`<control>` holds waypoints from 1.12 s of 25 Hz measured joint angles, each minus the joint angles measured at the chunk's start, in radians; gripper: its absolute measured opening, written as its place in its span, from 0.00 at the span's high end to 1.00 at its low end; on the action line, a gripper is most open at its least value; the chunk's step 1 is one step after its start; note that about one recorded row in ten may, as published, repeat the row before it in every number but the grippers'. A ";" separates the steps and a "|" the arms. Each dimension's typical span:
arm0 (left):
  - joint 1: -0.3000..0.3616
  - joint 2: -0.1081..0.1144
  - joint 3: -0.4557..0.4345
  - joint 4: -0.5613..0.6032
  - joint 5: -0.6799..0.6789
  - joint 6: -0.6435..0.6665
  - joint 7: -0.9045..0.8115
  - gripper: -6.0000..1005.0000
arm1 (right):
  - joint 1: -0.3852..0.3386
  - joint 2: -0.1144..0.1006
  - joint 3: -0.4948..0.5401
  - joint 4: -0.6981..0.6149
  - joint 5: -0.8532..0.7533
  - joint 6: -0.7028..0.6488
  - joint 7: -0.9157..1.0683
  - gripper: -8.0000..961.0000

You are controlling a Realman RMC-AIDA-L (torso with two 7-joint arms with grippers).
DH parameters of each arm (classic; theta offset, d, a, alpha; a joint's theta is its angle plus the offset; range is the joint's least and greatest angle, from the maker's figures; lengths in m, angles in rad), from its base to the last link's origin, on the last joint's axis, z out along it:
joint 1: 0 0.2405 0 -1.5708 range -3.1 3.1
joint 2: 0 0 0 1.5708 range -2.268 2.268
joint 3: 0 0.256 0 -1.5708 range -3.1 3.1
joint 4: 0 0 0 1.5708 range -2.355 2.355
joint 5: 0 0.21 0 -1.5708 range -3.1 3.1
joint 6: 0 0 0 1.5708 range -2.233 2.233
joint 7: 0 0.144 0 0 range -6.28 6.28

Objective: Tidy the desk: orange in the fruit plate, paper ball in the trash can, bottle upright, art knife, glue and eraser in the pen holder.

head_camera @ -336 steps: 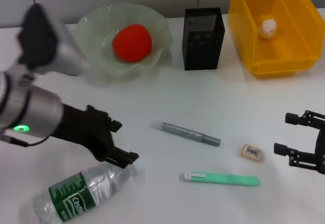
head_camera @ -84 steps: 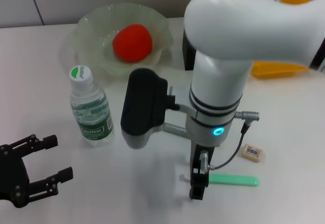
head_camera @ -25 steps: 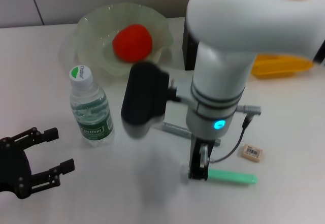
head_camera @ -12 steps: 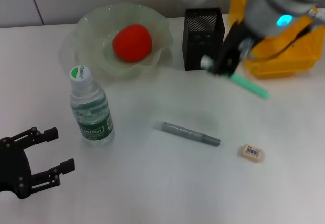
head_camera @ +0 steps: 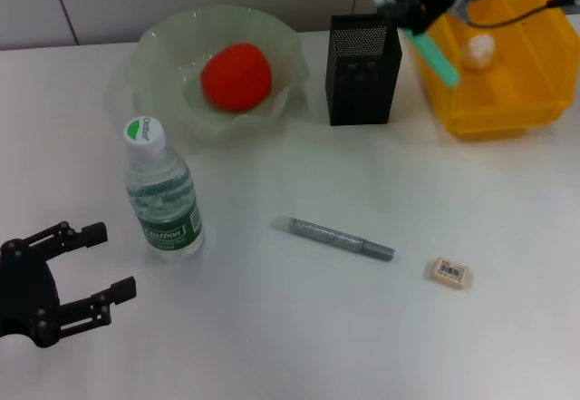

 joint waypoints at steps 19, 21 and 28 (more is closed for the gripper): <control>-0.007 -0.005 0.000 0.000 -0.001 -0.012 -0.002 0.21 | -0.103 0.001 0.085 0.190 0.446 0.396 -0.325 0.78; -0.011 -0.007 0.000 0.000 -0.001 -0.013 -0.002 0.21 | -0.105 0.001 0.083 0.223 0.499 0.421 -0.378 0.78; -0.013 -0.010 0.000 0.000 0.001 -0.013 -0.015 0.21 | -0.104 0.001 0.078 0.346 0.645 0.492 -0.577 0.77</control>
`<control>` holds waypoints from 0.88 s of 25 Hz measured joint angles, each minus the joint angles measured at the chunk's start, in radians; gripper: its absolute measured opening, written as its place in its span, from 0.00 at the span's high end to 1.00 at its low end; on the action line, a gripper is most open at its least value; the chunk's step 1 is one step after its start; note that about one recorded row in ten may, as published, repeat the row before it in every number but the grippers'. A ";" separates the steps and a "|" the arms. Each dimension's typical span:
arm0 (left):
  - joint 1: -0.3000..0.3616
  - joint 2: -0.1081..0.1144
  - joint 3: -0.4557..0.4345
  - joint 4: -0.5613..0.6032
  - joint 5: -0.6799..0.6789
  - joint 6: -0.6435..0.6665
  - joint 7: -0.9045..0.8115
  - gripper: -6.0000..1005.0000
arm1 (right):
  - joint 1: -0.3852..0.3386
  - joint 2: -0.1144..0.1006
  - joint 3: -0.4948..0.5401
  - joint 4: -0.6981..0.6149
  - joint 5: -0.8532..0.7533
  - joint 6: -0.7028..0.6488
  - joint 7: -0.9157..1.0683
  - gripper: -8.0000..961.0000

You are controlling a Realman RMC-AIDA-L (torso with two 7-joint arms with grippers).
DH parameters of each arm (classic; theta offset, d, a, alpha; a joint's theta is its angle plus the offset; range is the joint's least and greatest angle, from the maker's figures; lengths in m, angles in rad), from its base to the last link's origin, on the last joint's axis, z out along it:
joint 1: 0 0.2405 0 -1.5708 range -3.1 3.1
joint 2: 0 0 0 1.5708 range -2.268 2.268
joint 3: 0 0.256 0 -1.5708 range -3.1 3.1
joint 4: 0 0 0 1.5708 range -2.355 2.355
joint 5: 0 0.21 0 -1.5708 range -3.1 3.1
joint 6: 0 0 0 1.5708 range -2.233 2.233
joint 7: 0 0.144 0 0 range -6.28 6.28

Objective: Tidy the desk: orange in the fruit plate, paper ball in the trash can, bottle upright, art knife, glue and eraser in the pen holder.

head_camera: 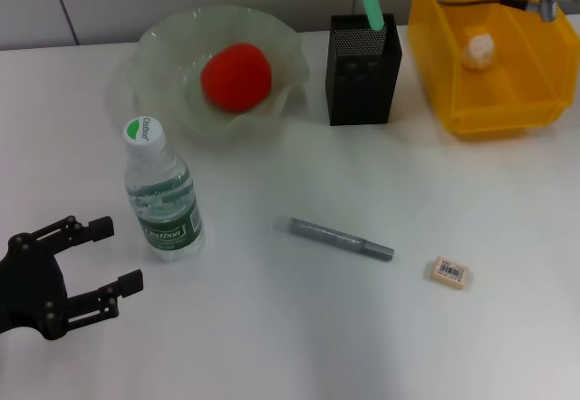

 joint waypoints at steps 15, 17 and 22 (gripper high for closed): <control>-0.001 -0.002 0.000 0.000 -0.005 0.007 -0.002 0.21 | 0.010 0.000 0.008 0.090 0.069 0.039 -0.084 0.69; 0.001 -0.002 0.000 0.000 -0.005 0.007 -0.003 0.21 | 0.007 -0.001 0.009 0.086 0.073 0.036 -0.084 0.62; 0.008 -0.002 0.000 0.003 -0.005 0.010 -0.003 0.21 | -0.032 -0.003 0.010 0.000 0.072 -0.038 -0.038 0.31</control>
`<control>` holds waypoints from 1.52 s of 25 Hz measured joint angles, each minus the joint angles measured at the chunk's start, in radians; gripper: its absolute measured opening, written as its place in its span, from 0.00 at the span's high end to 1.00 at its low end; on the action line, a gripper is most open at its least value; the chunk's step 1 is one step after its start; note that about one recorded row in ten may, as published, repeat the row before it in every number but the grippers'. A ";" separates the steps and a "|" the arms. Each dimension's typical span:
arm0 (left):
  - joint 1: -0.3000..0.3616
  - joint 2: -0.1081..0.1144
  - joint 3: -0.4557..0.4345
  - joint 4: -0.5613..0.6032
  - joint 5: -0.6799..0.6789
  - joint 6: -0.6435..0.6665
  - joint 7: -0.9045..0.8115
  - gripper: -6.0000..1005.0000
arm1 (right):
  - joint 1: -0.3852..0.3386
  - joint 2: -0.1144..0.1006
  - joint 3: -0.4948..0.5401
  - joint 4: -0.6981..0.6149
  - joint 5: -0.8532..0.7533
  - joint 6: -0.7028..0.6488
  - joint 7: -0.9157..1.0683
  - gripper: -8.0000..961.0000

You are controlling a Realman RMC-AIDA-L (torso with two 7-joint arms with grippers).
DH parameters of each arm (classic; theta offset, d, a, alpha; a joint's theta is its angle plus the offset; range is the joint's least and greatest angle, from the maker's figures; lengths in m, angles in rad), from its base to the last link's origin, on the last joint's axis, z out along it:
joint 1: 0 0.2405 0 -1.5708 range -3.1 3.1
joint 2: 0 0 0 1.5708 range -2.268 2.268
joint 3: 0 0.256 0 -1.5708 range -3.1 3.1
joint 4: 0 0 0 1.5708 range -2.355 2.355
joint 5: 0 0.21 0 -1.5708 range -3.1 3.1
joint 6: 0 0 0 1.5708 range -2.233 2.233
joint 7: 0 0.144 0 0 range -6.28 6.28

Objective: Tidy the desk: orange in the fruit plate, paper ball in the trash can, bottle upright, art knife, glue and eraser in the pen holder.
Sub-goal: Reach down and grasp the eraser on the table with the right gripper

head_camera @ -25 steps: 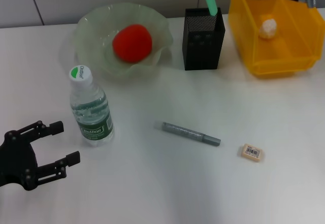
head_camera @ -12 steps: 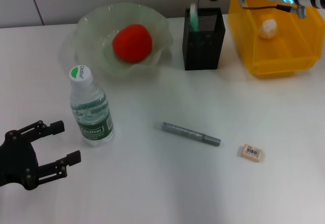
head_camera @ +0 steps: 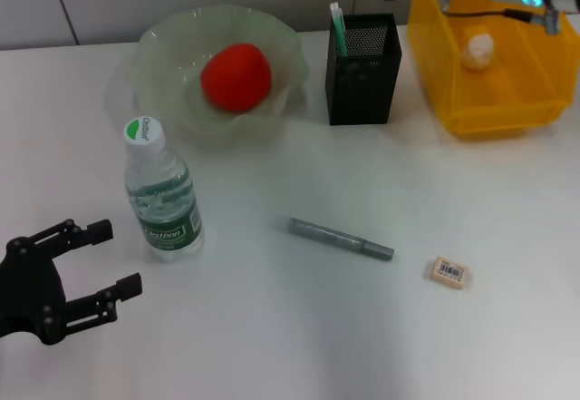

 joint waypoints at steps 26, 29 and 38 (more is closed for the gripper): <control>-0.003 0.014 0.007 -0.001 0.013 0.030 0.019 0.21 | 0.246 0.001 -0.034 -0.230 -0.767 -1.035 0.623 0.31; -0.005 0.018 0.008 -0.002 0.027 0.047 0.020 0.21 | 0.254 0.001 -0.068 -0.167 -0.771 -1.026 0.626 0.31; -0.007 0.021 0.005 -0.003 0.041 0.061 0.016 0.21 | 0.258 0.002 -0.200 -0.057 -0.788 -0.916 0.664 0.31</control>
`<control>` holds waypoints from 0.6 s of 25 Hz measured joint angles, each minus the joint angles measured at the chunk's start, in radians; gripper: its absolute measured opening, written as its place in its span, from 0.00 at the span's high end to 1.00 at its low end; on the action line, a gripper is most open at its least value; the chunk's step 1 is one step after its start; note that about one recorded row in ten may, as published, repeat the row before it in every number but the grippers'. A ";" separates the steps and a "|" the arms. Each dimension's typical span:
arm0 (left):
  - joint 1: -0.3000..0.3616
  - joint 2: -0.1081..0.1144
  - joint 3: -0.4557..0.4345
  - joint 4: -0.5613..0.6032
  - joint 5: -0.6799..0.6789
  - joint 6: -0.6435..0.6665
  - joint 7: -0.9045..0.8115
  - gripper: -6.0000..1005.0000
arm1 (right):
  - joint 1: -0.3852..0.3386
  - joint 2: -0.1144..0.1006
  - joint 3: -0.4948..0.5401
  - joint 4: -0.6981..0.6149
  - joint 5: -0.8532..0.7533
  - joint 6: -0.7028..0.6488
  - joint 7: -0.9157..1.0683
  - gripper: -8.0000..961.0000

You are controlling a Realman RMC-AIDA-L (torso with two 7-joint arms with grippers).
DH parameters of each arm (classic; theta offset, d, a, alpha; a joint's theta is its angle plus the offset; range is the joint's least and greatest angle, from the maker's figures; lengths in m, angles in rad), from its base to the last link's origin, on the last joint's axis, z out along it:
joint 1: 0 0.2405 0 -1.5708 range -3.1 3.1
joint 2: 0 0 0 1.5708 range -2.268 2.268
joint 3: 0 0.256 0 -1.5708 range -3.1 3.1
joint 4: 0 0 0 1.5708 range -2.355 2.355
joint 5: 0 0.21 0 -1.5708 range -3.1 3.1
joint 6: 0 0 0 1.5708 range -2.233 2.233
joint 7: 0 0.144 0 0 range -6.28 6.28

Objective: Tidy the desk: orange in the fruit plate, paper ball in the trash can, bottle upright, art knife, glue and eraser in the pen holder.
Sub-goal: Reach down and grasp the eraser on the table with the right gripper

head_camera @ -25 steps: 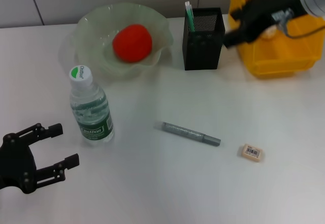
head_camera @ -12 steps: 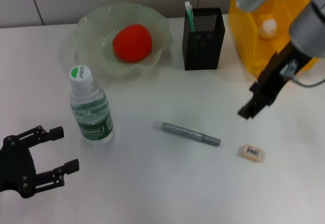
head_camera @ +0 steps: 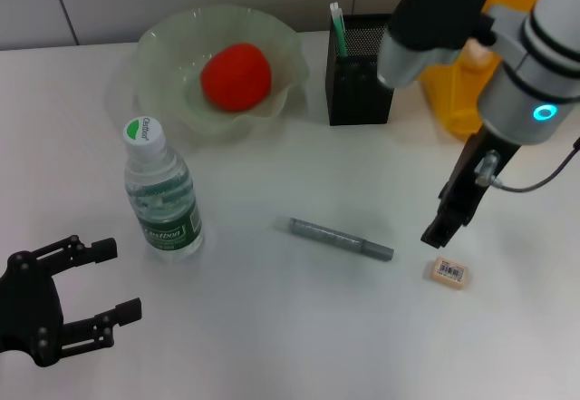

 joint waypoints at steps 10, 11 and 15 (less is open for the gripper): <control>0.006 -0.006 0.000 0.000 0.001 -0.005 0.002 0.21 | 0.001 0.006 -0.086 0.129 0.011 0.043 0.011 0.31; 0.006 -0.006 -0.001 0.000 0.001 -0.005 0.002 0.21 | 0.000 0.006 -0.100 0.137 0.011 0.051 0.016 0.31; 0.006 -0.009 -0.003 0.000 0.001 -0.006 0.002 0.21 | -0.003 0.006 -0.125 0.160 0.012 0.072 0.032 0.31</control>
